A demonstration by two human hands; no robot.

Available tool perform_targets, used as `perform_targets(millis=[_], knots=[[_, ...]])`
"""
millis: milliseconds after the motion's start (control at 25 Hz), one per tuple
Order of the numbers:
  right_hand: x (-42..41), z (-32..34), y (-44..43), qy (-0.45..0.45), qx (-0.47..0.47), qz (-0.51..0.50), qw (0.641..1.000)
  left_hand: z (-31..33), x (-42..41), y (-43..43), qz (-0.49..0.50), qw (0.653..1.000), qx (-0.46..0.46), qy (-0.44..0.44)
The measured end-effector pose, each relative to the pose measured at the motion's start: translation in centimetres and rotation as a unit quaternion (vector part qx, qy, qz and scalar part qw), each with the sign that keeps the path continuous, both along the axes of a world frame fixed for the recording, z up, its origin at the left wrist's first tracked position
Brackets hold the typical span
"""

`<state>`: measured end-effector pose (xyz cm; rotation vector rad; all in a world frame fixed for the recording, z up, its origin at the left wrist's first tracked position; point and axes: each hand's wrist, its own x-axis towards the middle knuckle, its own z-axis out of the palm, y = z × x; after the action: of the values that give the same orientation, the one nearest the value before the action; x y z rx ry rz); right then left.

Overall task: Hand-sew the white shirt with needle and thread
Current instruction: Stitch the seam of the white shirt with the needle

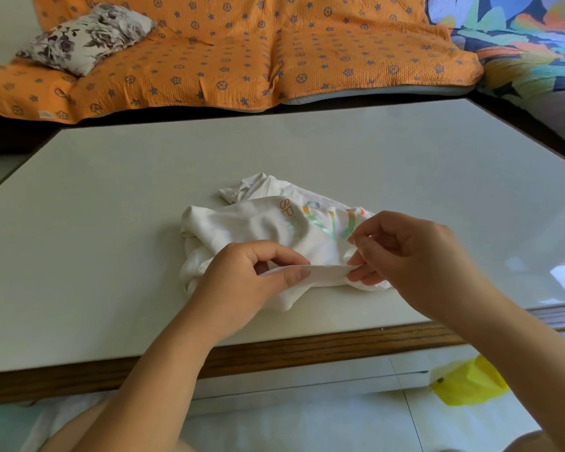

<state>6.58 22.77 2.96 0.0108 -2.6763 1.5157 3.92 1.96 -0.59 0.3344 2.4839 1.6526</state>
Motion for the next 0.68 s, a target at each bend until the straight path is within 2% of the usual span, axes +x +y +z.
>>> perform_targets(millis=[320,680], knots=[[0.4,-0.8,-0.8,0.007,0.076,0.089,0.993,-0.1,0.0,-0.2,0.002,1.000,0.003,0.019],[-0.1,-1.4,-0.7,-0.016,0.058,0.099,0.993,-0.4,-0.3,0.0,-0.019,0.998,0.051,-0.004]])
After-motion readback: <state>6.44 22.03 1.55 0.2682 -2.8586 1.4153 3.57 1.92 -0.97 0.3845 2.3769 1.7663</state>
